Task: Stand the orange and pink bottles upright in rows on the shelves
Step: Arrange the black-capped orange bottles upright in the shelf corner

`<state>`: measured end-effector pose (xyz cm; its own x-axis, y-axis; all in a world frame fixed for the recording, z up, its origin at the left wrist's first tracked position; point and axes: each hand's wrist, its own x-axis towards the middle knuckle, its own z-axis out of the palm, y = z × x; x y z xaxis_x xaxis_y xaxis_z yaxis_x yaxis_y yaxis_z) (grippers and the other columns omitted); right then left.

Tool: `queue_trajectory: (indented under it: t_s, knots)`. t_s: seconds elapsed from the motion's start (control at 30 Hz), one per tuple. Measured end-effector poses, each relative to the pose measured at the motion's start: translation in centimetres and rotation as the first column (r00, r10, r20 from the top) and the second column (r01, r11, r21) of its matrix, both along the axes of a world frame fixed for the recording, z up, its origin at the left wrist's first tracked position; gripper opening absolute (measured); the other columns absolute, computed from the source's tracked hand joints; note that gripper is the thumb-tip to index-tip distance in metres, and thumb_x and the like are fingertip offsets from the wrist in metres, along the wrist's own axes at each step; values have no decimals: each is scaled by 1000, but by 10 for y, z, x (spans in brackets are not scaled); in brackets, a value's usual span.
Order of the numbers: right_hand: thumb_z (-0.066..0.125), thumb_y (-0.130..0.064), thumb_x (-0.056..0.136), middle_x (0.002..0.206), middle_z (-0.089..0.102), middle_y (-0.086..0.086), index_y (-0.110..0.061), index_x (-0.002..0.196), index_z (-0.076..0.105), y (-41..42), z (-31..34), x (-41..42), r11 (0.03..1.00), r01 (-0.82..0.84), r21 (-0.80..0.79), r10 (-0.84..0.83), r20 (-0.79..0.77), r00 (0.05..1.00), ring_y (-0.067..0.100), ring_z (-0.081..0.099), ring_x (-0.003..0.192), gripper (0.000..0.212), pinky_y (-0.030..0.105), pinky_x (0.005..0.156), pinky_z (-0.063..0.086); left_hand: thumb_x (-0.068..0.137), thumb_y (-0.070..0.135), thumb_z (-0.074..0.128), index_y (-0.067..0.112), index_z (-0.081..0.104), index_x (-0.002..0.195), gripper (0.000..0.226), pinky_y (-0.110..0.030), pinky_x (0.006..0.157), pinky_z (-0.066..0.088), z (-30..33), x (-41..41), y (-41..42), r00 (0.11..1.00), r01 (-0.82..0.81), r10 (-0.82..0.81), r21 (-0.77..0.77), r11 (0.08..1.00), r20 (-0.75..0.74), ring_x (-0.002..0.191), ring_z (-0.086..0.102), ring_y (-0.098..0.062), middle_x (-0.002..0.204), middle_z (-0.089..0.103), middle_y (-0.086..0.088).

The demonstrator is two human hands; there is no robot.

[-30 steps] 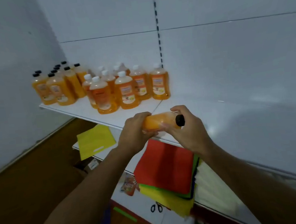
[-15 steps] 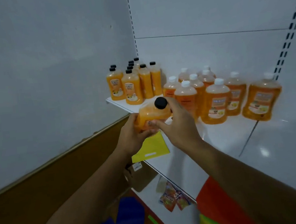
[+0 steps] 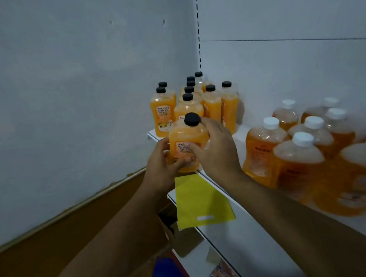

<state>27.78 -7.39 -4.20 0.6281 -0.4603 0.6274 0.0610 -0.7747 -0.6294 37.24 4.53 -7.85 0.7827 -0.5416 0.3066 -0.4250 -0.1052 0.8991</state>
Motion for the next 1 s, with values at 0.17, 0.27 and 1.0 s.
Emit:
queue_trajectory:
  t_s: [0.17,0.27,1.0]
  knots:
    - [71,-38,84,131,53,0,-20,134,51,-19,0,41,998,42,-36,-43,-19,999,22,44,121,57,33,94,40,81,23,76,23,50,124,50,-24,78,57,-6,40,-21,998,45,-46,-39,998,-36,104,62,-5,117,62,10]
    - [71,-35,85,133,52,1,-19,136,50,-28,-3,61,996,80,-45,-82,-41,996,23,43,123,57,35,99,39,83,27,74,26,49,127,51,-28,85,57,-13,65,-34,995,93,-94,-32,995,-40,109,61,-8,122,61,8]
    - [62,-40,91,161,16,1,-21,155,12,4,-29,60,946,313,-79,-323,-211,922,22,20,146,83,34,107,29,75,68,66,35,35,138,77,-46,78,58,-57,114,-34,964,200,-218,122,972,152,117,57,-19,130,52,6]
